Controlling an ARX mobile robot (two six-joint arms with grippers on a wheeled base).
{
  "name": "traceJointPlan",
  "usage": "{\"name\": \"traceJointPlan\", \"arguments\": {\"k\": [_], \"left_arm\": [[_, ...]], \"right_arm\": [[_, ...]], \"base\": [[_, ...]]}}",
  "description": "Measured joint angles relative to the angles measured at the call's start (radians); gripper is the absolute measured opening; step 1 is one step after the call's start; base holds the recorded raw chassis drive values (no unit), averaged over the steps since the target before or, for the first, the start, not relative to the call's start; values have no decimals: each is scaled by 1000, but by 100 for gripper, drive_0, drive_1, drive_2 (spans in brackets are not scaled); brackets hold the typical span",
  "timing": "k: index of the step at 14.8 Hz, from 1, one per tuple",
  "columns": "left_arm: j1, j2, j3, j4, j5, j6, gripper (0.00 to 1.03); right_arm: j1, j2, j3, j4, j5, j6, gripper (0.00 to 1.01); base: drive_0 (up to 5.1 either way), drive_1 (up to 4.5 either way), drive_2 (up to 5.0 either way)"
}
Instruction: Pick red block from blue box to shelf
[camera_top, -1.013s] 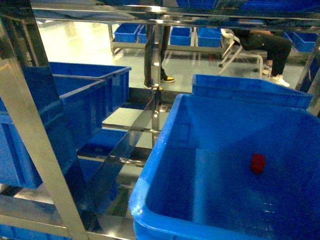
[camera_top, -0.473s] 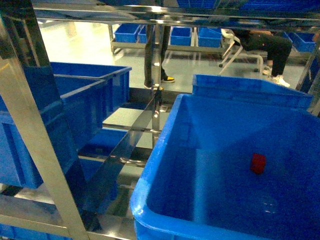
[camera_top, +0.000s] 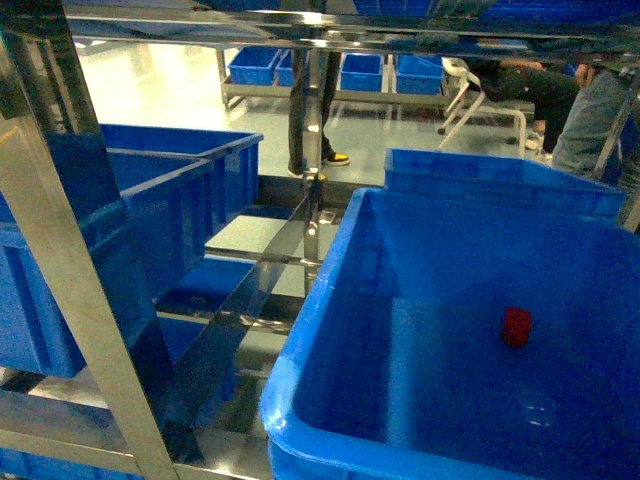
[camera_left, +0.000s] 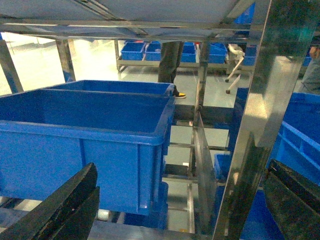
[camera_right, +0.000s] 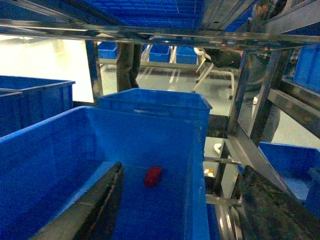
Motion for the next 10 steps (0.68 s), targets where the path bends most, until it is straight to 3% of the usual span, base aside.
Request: {"name": "traceJointPlan", "arguments": {"k": [3, 10], "left_arm": [[0, 0, 0, 0, 0, 0, 98], [0, 0, 0, 0, 0, 0, 98]], "right_arm": [[0, 0, 0, 0, 0, 0, 99], [0, 0, 0, 0, 0, 1, 98]], "base": [[0, 0, 0], [0, 0, 0]]}}
